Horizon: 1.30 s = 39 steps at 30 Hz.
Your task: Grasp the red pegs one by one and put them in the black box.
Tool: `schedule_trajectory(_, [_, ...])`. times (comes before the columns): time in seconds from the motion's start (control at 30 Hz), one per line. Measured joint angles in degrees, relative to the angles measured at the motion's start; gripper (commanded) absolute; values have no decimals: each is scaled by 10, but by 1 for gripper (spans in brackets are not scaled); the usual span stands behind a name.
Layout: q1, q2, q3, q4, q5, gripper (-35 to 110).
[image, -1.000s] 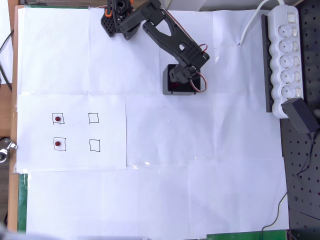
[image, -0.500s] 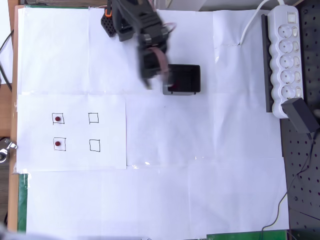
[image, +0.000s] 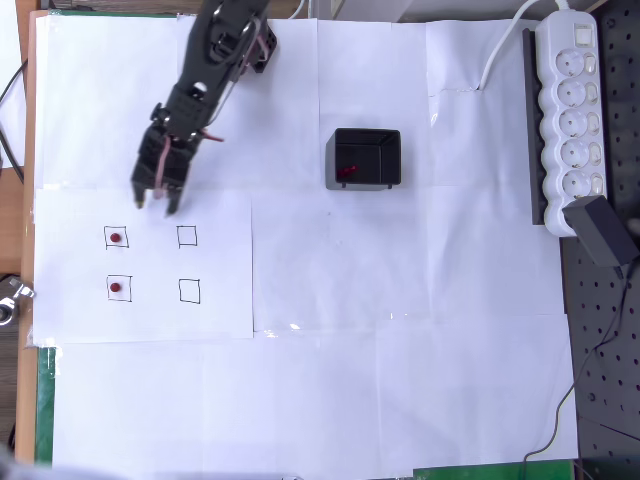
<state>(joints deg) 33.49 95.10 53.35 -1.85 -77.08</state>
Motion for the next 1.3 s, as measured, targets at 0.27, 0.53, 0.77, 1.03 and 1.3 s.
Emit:
schedule_trajectory(0.27, [11, 73, 0, -134, -43, 16])
schedule_trajectory(0.53, [13, 111, 0, -192, -61, 16])
schedule_trajectory(0.77, [13, 156, 14, -251, -68, 15])
schedule_trajectory(1.03, [13, 182, 38, -272, -76, 15])
schedule_trajectory(1.3, [13, 210, 69, -272, -86, 15])
